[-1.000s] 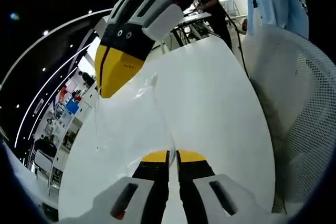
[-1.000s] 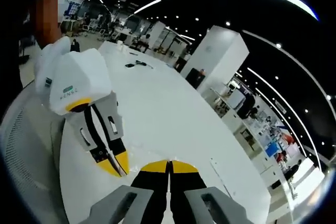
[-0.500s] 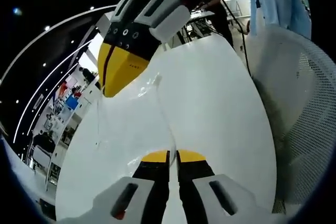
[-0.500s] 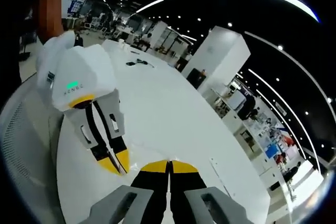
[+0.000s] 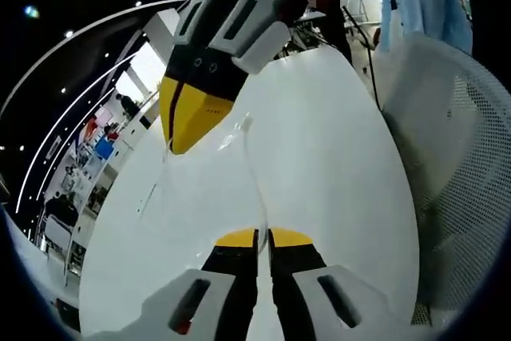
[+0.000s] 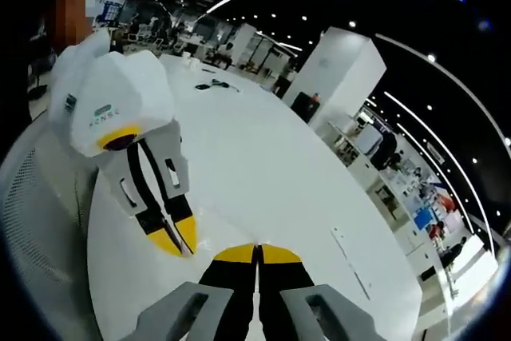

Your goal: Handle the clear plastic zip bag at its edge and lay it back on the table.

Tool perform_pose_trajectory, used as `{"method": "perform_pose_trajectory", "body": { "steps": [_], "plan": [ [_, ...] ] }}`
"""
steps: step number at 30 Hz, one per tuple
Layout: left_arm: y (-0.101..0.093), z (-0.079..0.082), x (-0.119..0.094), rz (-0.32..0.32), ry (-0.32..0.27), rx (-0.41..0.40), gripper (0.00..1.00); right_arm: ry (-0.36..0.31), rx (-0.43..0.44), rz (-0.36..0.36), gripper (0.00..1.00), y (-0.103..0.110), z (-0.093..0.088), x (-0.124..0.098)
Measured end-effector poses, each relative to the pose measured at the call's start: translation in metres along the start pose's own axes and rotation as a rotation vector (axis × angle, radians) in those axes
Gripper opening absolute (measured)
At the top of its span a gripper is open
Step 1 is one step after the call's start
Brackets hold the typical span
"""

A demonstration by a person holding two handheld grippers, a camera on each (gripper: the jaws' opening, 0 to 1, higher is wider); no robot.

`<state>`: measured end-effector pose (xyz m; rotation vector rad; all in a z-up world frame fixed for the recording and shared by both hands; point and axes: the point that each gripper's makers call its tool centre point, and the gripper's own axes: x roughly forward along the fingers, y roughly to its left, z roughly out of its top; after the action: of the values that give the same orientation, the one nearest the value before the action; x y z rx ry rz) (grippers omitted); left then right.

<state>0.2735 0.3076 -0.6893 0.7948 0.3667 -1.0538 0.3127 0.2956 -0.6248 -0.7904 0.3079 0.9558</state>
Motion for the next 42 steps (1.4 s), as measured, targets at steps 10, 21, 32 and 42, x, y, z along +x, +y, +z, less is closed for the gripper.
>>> {"method": "perform_pose_trajectory", "body": {
  "steps": [10, 21, 32, 42],
  "plan": [
    [-0.002, -0.005, 0.004, -0.012, 0.013, -0.021, 0.02, 0.035, 0.000, 0.030, 0.00, 0.007, -0.013, 0.005],
    [-0.007, -0.006, 0.004, -0.029, 0.018, -0.045, 0.03, 0.070, 0.012, 0.049, 0.00, 0.014, -0.025, 0.008],
    [-0.006, -0.006, -0.001, -0.034, 0.007, -0.085, 0.06, 0.090, -0.002, 0.063, 0.00, 0.016, -0.031, 0.011],
    [-0.004, -0.008, -0.008, -0.027, -0.017, -0.120, 0.11, 0.111, -0.018, 0.079, 0.00, 0.018, -0.042, 0.016]
  ]
}}
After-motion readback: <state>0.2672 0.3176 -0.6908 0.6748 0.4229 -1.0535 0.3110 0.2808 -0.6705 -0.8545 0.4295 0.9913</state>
